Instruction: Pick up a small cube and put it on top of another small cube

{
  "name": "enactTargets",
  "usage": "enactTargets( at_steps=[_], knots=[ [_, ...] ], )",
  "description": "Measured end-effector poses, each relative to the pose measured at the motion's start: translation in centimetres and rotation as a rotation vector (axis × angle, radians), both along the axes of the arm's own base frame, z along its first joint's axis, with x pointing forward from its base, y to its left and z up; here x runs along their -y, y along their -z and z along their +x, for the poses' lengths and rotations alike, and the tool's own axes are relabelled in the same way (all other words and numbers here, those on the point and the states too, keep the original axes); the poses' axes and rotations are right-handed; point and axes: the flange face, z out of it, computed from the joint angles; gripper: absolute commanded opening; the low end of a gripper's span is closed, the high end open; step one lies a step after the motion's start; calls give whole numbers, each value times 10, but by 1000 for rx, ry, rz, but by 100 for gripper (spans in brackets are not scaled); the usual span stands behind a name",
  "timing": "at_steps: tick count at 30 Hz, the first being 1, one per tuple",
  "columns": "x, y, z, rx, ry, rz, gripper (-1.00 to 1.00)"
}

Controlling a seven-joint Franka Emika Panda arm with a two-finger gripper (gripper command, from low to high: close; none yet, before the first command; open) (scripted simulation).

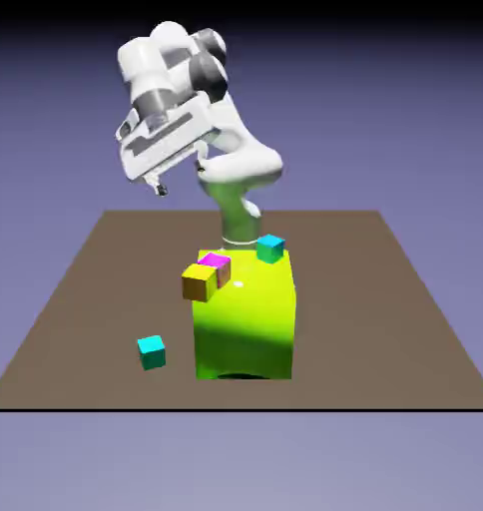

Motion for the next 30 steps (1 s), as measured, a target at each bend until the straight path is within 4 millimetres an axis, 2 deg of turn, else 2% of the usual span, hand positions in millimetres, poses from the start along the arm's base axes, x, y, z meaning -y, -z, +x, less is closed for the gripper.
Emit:
enactTargets(
  at_steps=[6, 13, 21, 30],
  knots=[
    [48, 30, 15, -133, 22, 170, 0],
    [96, 90, 33, -331, 41, 348, 0],
    [134, 184, 49, -607, 60, 510, 0],
    [156, 304, 49, -973, 92, 622, 0]
  ],
)
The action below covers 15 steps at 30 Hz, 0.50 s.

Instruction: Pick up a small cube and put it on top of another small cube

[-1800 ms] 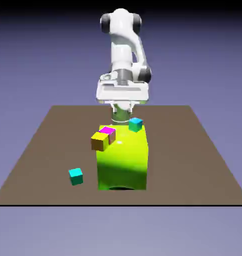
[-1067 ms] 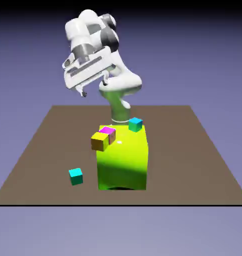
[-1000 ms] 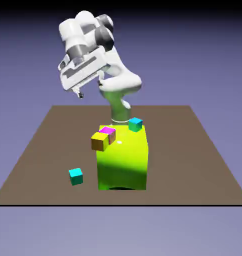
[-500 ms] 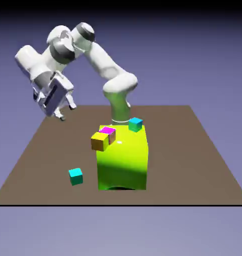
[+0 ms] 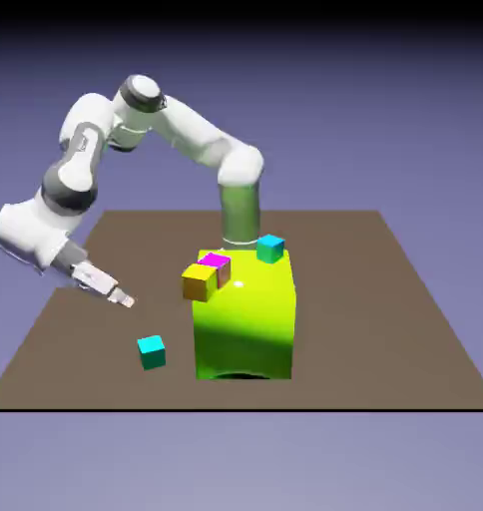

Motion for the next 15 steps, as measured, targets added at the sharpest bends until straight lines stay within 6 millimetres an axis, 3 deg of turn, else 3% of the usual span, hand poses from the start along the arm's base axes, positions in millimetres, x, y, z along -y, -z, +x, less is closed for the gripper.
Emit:
enactTargets(
  at_steps=[10, 12, 15],
  knots=[
    [12, 123, -29, -444, -53, 49, 0],
    [12, 129, -32, -470, -56, 49, 0],
    [-18, 161, -44, -470, -56, 49, 0]
  ],
)
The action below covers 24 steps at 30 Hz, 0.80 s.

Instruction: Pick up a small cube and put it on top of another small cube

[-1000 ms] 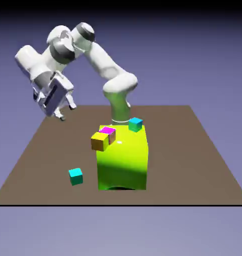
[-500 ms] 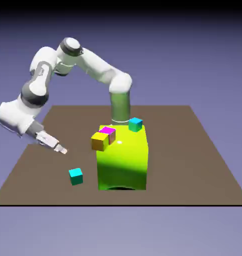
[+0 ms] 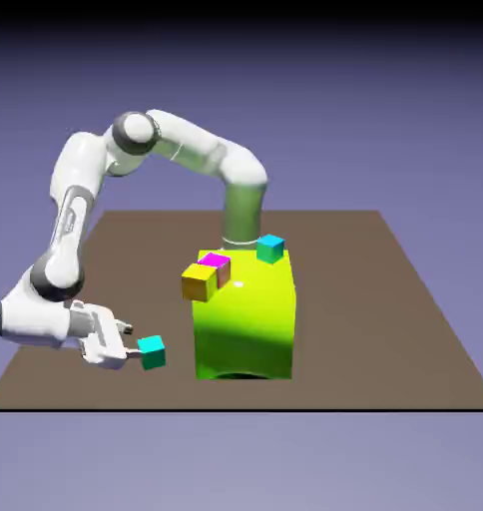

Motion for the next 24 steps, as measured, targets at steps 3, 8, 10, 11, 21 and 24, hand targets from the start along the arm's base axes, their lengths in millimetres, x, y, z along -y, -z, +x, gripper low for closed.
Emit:
enactTargets(
  at_steps=[3, 8, 10, 11, 21, 24],
  knots=[
    [-11, 10, -5, 1, 0, 0, -100],
    [30, -31, 12, 0, 2, 1, -100],
    [16, -58, 37, 62, -36, -11, -100],
    [9, -71, 49, 95, -55, -18, -100],
    [-98, -221, 121, 261, -321, -16, -100],
    [-133, -268, 126, 284, -415, -19, -100]
  ],
)
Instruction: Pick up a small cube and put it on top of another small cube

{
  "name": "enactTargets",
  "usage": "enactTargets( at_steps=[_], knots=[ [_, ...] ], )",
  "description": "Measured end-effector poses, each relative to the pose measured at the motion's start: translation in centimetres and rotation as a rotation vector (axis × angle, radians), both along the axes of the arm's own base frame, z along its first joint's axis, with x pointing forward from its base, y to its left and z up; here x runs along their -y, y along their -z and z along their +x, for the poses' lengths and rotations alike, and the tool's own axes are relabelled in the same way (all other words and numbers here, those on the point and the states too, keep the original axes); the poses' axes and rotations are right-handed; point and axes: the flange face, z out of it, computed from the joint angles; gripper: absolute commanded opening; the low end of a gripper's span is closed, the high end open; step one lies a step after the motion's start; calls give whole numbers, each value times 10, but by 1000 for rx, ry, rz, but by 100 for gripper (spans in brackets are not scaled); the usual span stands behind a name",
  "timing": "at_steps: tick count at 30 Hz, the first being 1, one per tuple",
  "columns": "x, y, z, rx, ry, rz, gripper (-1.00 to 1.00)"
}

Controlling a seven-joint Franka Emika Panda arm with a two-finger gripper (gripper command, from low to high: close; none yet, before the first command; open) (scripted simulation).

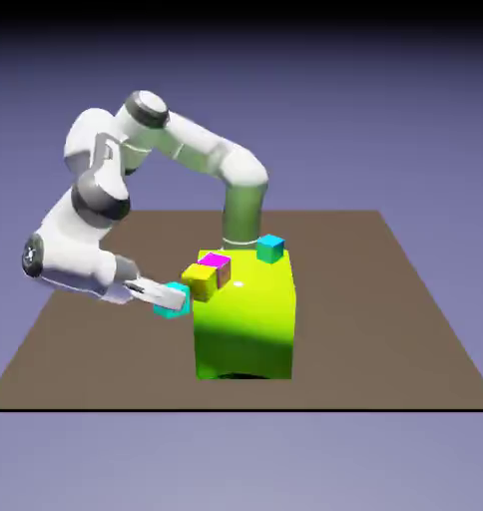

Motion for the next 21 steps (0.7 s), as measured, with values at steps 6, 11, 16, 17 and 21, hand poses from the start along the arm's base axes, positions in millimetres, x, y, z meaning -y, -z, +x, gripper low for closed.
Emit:
enactTargets(
  at_steps=[6, 11, 16, 17, 21],
  knots=[
    [-49, -46, -20, -125, -196, -46, -100],
    [-56, -41, -39, -272, -293, -80, -100],
    [-67, -17, -60, -272, -293, -81, -100],
    [-69, -11, -66, -272, -293, -81, -100],
    [-76, 1, -79, -271, -295, -81, 100]
  ],
)
